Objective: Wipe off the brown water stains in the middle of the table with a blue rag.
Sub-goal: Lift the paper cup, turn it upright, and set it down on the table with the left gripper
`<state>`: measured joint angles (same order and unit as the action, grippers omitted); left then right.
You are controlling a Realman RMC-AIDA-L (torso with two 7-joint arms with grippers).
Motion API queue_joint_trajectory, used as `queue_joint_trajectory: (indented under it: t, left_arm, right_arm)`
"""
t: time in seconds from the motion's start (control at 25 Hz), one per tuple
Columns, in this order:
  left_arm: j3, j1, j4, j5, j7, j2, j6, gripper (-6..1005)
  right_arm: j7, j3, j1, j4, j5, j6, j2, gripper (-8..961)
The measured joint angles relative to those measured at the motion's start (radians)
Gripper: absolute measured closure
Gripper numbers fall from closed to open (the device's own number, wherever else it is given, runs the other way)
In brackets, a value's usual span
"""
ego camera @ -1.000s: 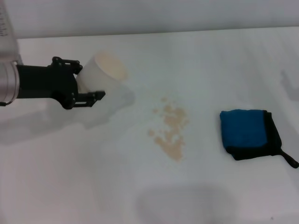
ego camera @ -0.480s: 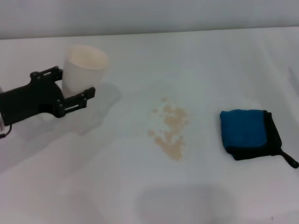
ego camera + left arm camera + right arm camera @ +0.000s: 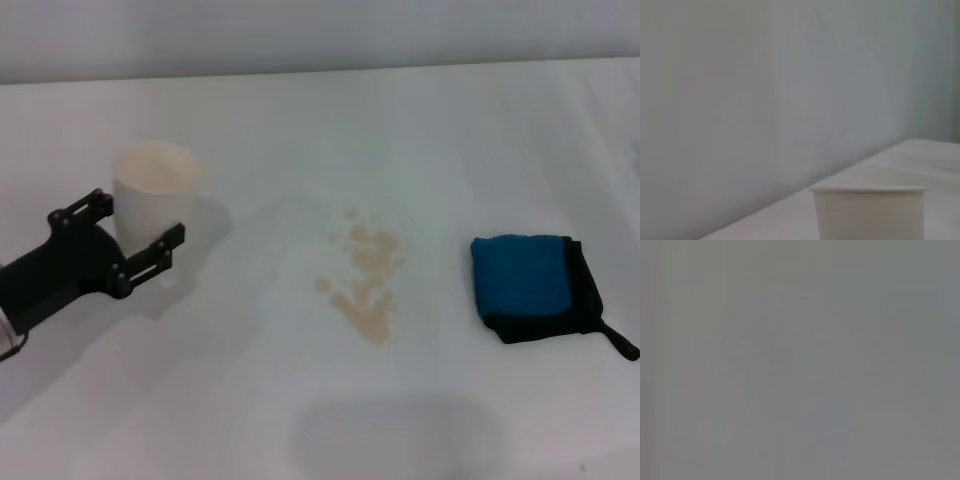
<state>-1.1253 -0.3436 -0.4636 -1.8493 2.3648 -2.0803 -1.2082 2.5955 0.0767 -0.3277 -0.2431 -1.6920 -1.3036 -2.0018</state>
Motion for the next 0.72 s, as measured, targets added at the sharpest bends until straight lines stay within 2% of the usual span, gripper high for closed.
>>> queue_joint_trajectory:
  t: [0.4,0.72]
  left_arm:
    - [0.001,0.017,0.195,-0.249,0.268,0.000,0.020,275]
    - [-0.001,0.010,0.225,-0.269,0.325,-0.002,0.081,275]
  right_arm:
    - [0.000,0.008,-0.018,-0.006,0.000,-0.009,0.000,243]
    - [0.000,0.024,-0.040,-0.013,0.000,-0.004,-0.004,243]
